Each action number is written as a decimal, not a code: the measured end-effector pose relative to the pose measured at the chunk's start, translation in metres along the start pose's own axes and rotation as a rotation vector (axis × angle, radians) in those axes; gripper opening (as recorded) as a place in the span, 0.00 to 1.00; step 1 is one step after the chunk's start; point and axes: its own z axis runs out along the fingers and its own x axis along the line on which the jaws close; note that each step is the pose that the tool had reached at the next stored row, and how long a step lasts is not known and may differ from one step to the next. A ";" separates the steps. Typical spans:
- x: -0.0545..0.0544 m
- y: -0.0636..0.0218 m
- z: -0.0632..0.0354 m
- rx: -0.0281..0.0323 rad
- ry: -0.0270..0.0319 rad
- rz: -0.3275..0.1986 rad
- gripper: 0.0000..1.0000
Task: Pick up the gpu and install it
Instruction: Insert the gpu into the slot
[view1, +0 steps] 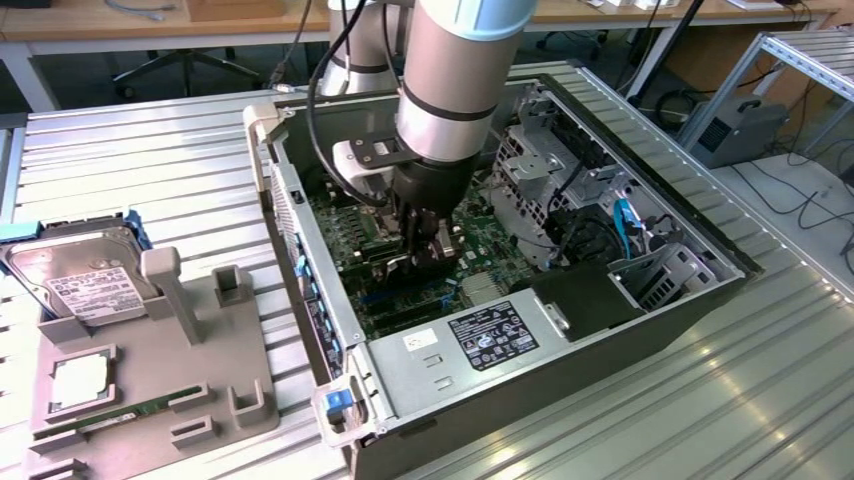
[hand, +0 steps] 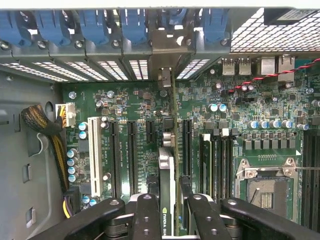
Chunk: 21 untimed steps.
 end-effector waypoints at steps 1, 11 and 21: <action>0.000 0.0000 0.0000 0.0000 0.0000 0.000 0.27; 0.000 0.0020 0.0016 0.0001 0.0000 0.000 0.27; 0.000 0.0037 0.0036 0.0001 -0.0001 0.000 0.27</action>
